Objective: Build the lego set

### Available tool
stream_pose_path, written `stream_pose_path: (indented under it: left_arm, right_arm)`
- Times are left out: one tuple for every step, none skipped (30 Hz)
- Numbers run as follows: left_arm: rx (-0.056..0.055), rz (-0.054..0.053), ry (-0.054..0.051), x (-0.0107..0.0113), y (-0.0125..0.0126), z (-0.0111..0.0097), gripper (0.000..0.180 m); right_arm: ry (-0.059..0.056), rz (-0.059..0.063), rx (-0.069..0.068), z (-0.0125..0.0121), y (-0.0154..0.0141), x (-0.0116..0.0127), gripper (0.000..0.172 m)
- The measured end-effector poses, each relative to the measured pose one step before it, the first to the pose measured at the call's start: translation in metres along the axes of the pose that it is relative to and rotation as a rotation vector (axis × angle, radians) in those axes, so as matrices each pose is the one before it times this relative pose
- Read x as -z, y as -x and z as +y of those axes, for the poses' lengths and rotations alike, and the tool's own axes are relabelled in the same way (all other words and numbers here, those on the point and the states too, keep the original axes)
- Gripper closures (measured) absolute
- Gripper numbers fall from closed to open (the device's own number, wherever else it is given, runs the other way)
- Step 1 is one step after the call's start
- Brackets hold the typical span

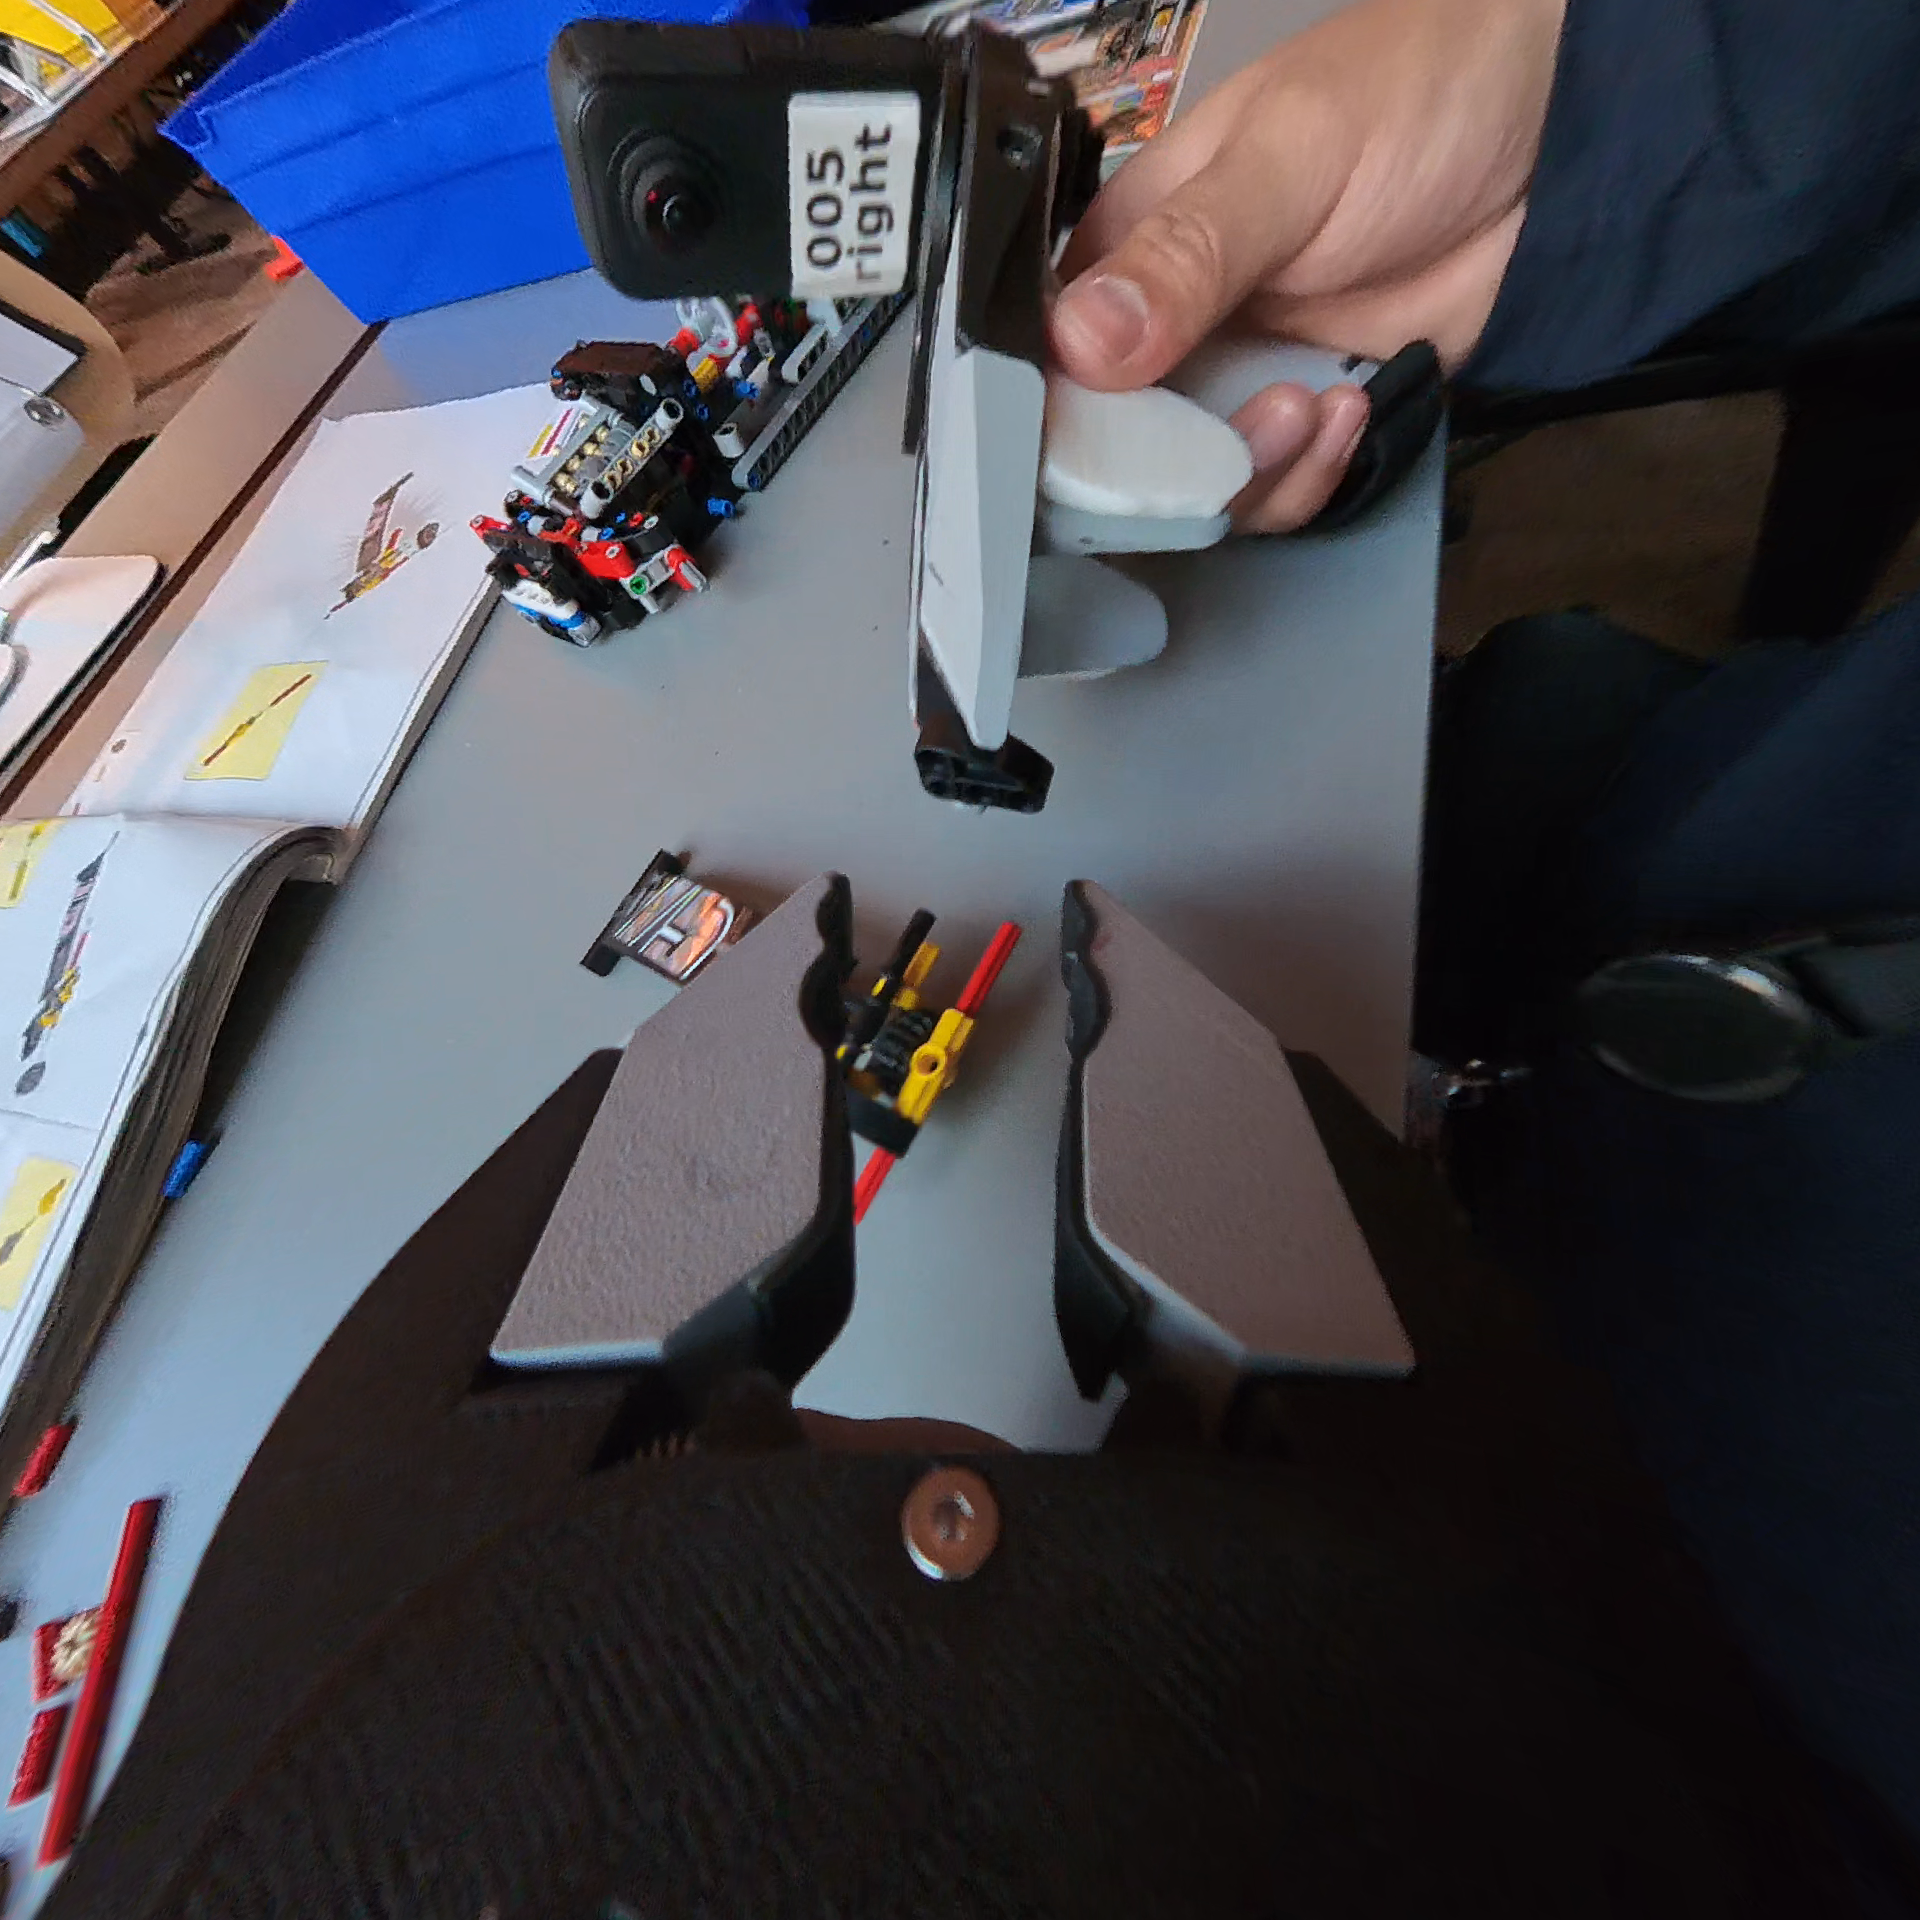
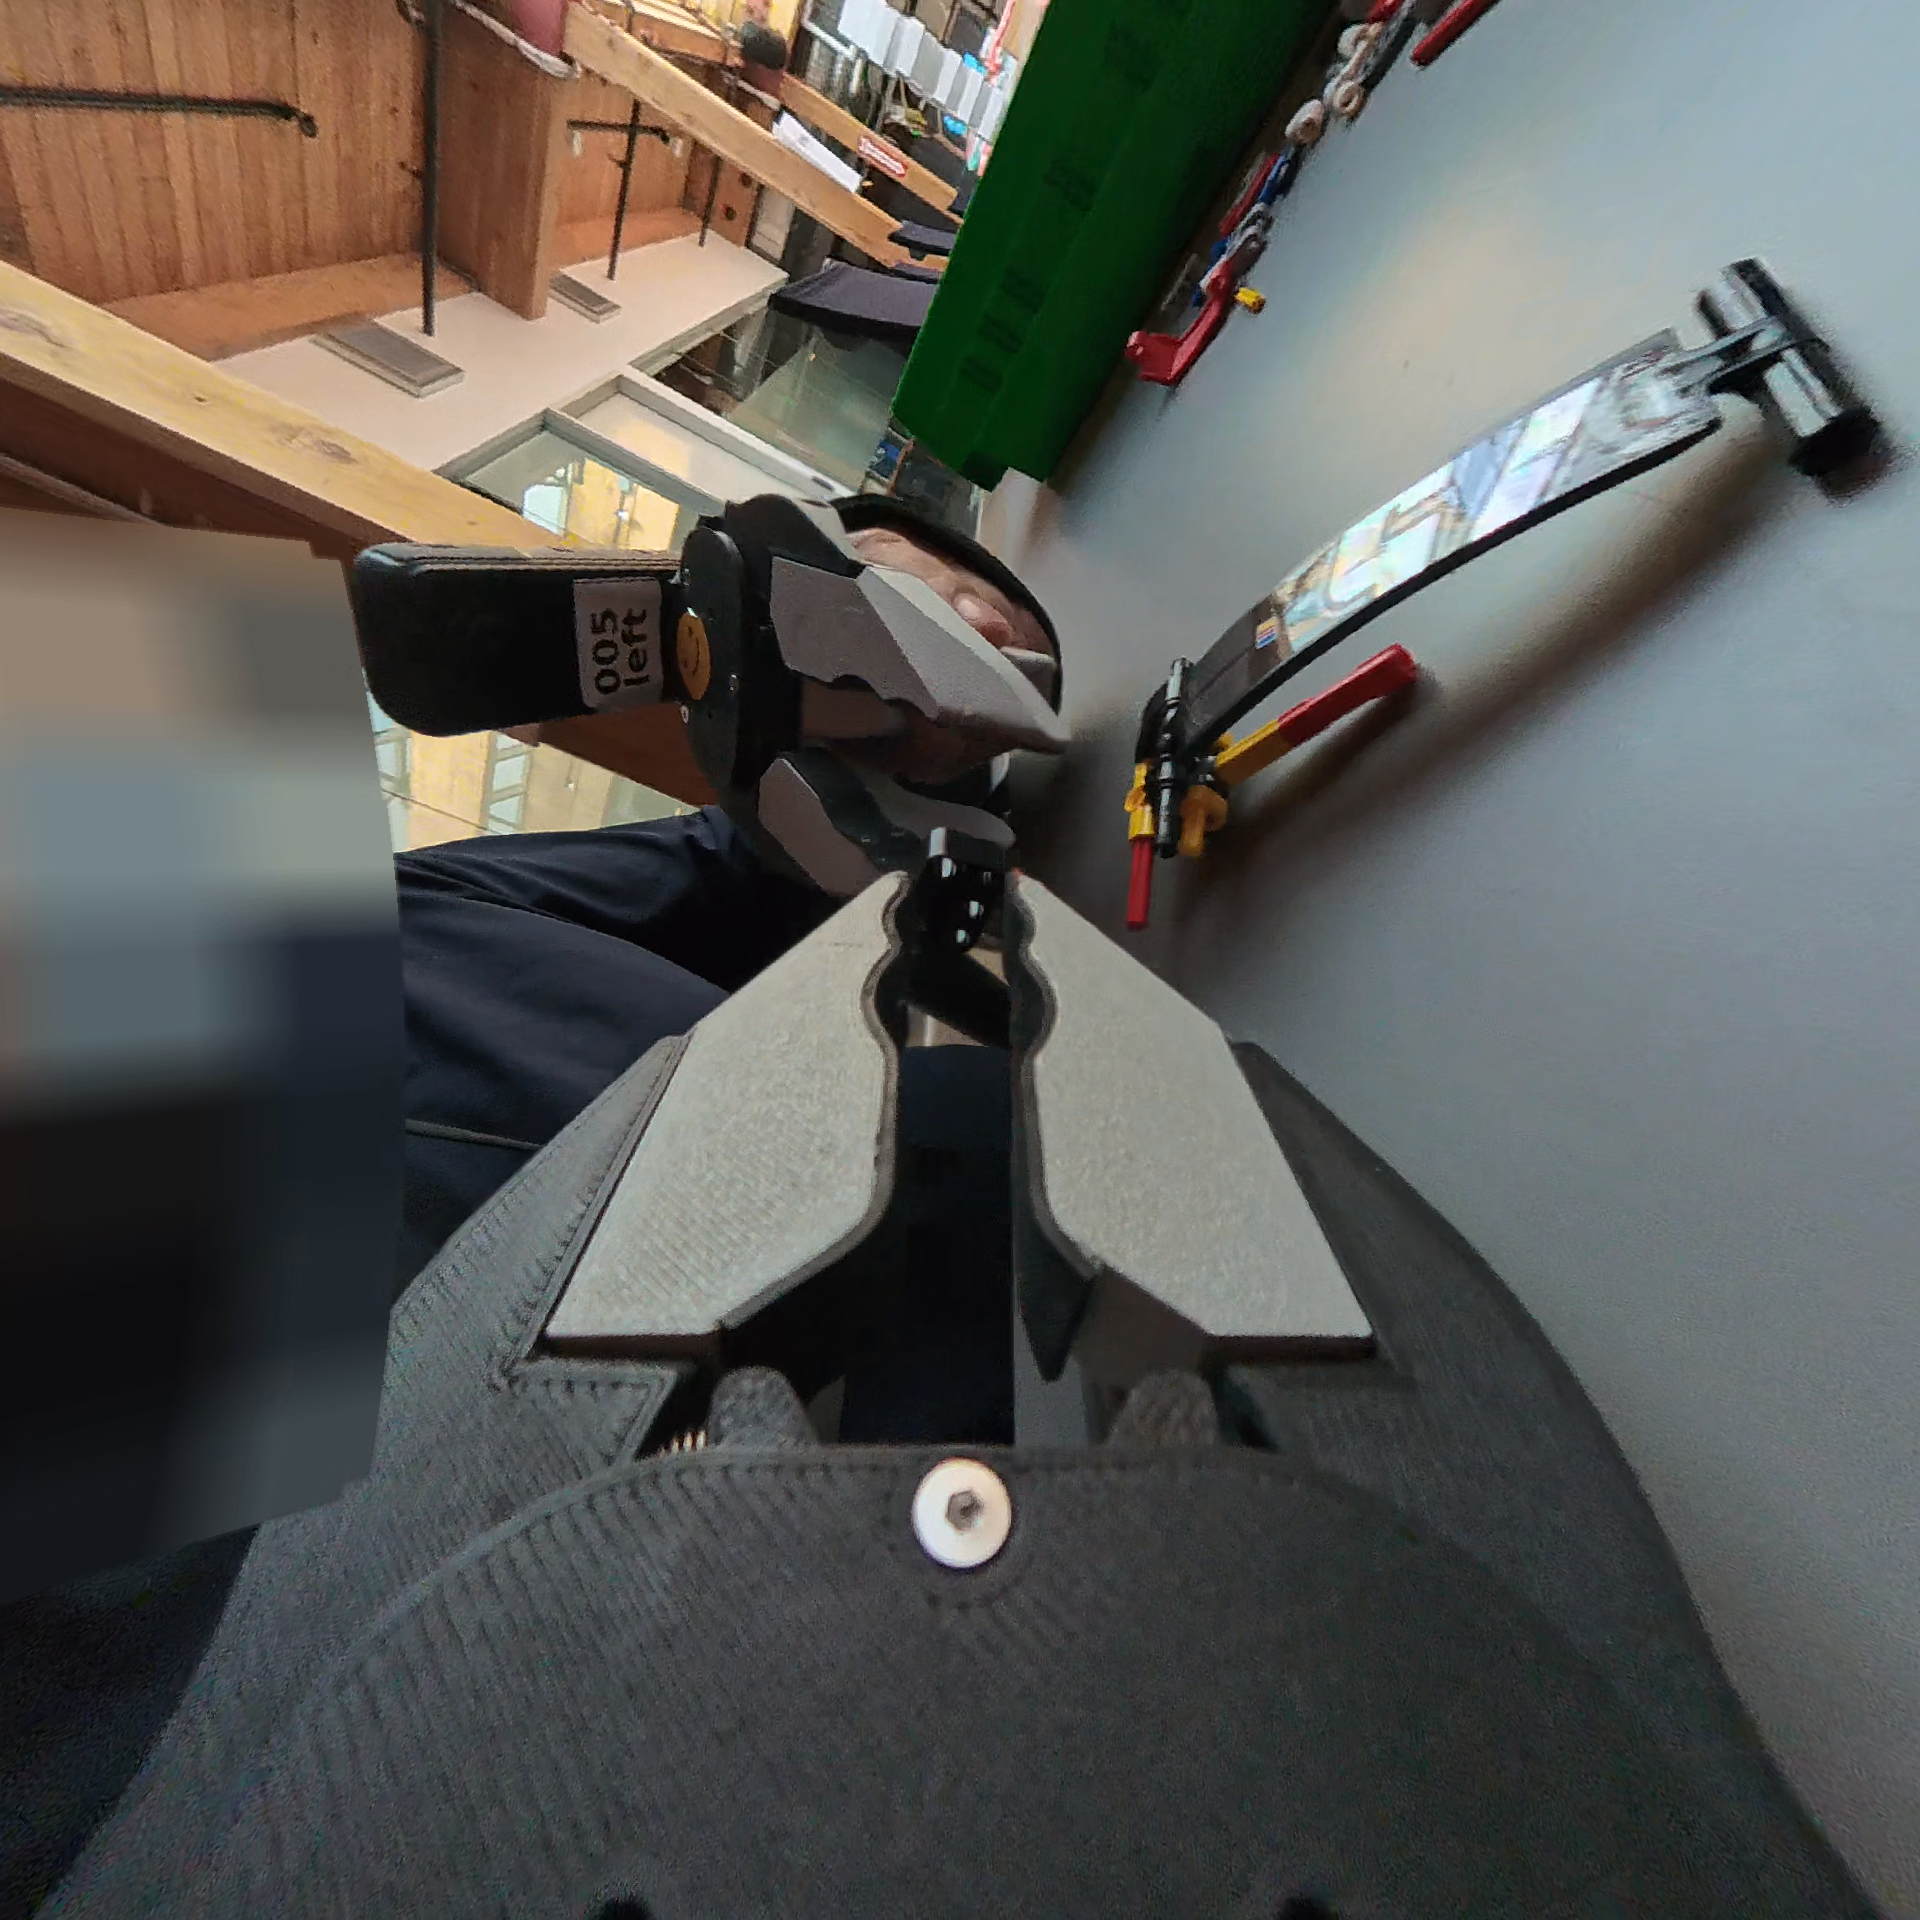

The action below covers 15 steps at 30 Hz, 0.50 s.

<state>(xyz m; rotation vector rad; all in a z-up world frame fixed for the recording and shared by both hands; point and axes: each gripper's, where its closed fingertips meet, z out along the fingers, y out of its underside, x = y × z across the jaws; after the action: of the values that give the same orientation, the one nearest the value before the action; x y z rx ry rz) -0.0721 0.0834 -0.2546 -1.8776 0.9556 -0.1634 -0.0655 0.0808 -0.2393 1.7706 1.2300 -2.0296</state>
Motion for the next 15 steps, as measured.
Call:
stream_pose_path:
  left_arm:
    - [0.0027, 0.0077, -0.0069, -0.00045, -0.00352, -0.00259, 0.143]
    - [-0.0031, 0.0089, -0.0087, -0.00034, -0.00403, -0.00231, 0.143]
    - [-0.0022, 0.0064, -0.0109, -0.0005, -0.00346, -0.00229, 0.143]
    - [0.0059, 0.0036, -0.0106, -0.00068, -0.00231, -0.00204, 0.141]
    - [0.015, 0.0073, -0.0102, -0.00061, -0.00206, -0.00175, 0.138]
    - [0.0172, 0.0117, -0.0138, -0.00024, -0.00205, -0.00216, 0.138]
    - [0.0155, 0.008, -0.02, 0.00045, -0.00109, -0.00271, 0.141]
    - [0.0134, 0.003, -0.0193, 0.00095, -0.00009, -0.0026, 0.145]
    - [0.0127, 0.0044, -0.0135, 0.00109, 0.00008, -0.00179, 0.149]
    - [0.0119, 0.0051, -0.0084, 0.00103, 0.0002, -0.00106, 0.153]
    - [0.0103, 0.0055, -0.0084, 0.00103, 0.00033, -0.00074, 0.156]
    - [0.0127, 0.0121, -0.0097, 0.00066, -0.00087, -0.00079, 0.157]
    - [0.0143, 0.0101, -0.0058, 0.00013, -0.00063, -0.0002, 0.157]
    - [0.0114, 0.0056, -0.0019, -0.00031, -0.00032, 0.00037, 0.157]
    - [0.0067, 0.0013, -0.0002, -0.00057, -0.00017, 0.00055, 0.157]
  right_arm:
    - [-0.0025, -0.0257, -0.0076, 0.00053, 0.00336, -0.00221, 0.158]
    - [-0.0046, -0.0273, -0.0097, 0.00022, 0.00321, -0.00199, 0.158]
    - [-0.0063, -0.03, -0.0107, -0.00016, 0.00354, -0.00192, 0.158]
    - [-0.0037, -0.0299, -0.0118, 0.00005, 0.00336, -0.00191, 0.158]
    - [0.0021, -0.0258, -0.0113, 0.00085, 0.00288, -0.00197, 0.158]
    - [0.0059, -0.0158, -0.0078, 0.0013, 0.00166, -0.00202, 0.158]
    - [0.0069, -0.0053, -0.0042, 0.00142, 0.00048, -0.00165, 0.158]
    - [0.0069, 0.0012, -0.0018, 0.0013, -0.00019, -0.00134, 0.158]
    - [0.0059, 0.0015, -0.0005, 0.00096, -0.00004, -0.00094, 0.158]
    - [0.0044, -0.0034, -0.0008, 0.00079, 0.00075, -0.00056, 0.159]
    - [0.0027, -0.0061, -0.003, 0.00059, 0.00087, -0.00049, 0.159]
    - [-0.0002, -0.0059, -0.0042, 0.00038, 0.00083, -0.00027, 0.158]
    - [-0.0006, -0.0033, -0.0047, 0.00039, 0.00022, -0.00019, 0.158]
    - [-0.0006, 0.0, -0.0042, 0.00032, -0.00028, 0.00016, 0.158]
    - [0.0, 0.0021, -0.0031, 0.0003, -0.00056, 0.00041, 0.158]
